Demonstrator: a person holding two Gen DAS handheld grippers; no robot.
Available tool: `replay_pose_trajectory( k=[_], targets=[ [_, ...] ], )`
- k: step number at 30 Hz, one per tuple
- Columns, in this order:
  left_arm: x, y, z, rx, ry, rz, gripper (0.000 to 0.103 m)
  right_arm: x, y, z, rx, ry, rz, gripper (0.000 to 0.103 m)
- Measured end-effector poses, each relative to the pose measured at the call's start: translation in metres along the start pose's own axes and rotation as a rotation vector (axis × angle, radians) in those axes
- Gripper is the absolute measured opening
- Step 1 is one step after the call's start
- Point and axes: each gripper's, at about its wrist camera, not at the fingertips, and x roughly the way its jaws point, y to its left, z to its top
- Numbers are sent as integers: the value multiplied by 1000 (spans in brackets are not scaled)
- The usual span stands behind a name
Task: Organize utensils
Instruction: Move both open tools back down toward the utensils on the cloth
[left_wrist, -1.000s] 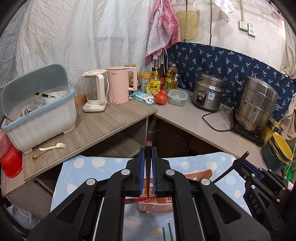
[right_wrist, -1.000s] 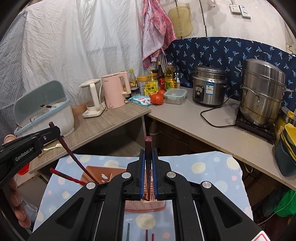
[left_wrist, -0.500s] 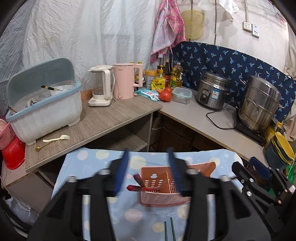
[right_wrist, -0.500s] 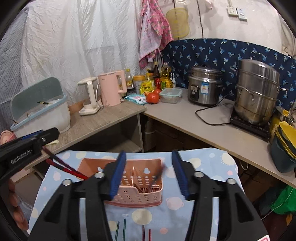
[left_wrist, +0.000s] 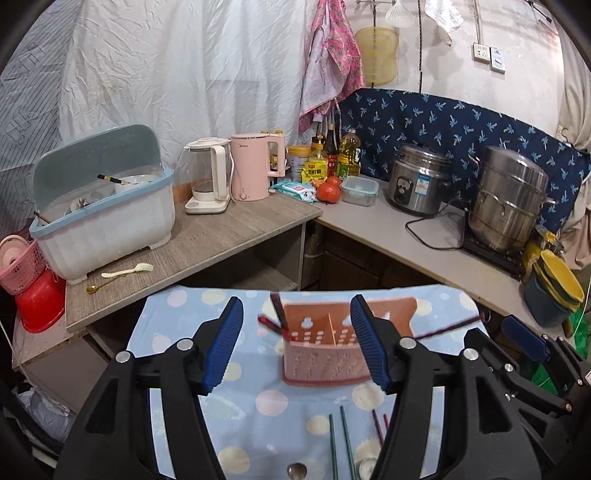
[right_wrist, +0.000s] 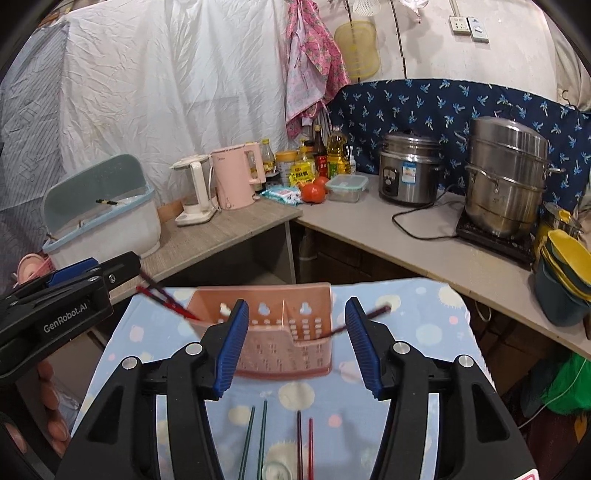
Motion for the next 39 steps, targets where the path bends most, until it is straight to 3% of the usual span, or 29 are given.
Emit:
replay_pose_trajectory(
  k=[18,33,39],
  targets=[
    [-29,14,-115,-11,150,19,57,-46,-9,-116,3,143,-30,53],
    [-34,37,-227,4,302,66,55,-45,-18,-217,41,332,-46,53],
    [-34,32,-255,12,335,52,53,-42,-15,-242,25,373,-58,47]
  ],
)
